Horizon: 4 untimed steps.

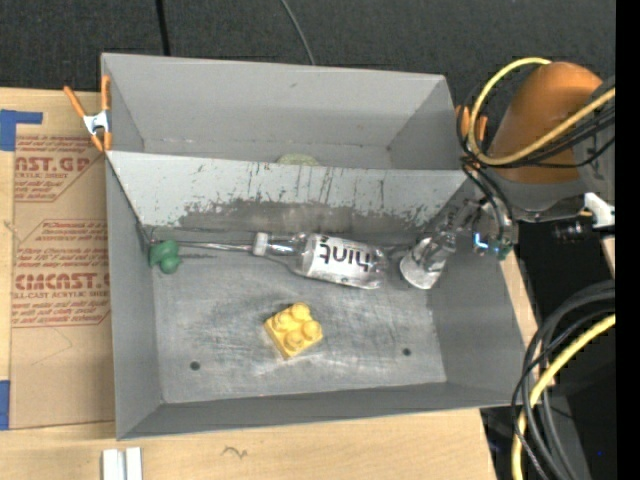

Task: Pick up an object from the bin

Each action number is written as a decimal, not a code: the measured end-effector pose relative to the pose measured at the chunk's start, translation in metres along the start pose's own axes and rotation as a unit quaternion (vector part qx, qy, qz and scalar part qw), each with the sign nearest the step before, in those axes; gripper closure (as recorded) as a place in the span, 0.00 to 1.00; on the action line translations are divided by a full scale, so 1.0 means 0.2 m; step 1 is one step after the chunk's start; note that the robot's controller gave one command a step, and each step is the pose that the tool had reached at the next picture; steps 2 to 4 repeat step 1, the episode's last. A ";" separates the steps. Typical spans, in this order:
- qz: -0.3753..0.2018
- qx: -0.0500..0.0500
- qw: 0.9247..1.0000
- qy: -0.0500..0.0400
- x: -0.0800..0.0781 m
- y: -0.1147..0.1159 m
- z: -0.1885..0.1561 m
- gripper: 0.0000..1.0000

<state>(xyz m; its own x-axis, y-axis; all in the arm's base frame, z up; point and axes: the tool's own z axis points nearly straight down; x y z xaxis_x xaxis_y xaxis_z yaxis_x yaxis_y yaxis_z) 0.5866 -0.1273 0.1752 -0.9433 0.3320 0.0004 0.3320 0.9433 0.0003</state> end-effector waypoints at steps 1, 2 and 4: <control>0.000 0.000 1.000 0.000 0.01 0.01 -0.03 1.00; 0.000 0.000 1.000 0.000 0.01 0.01 -0.03 1.00; 0.000 0.000 1.000 0.000 0.01 0.01 -0.03 1.00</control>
Offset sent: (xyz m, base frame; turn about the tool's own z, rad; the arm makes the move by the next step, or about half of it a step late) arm -0.0735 -0.0027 0.0125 -0.1259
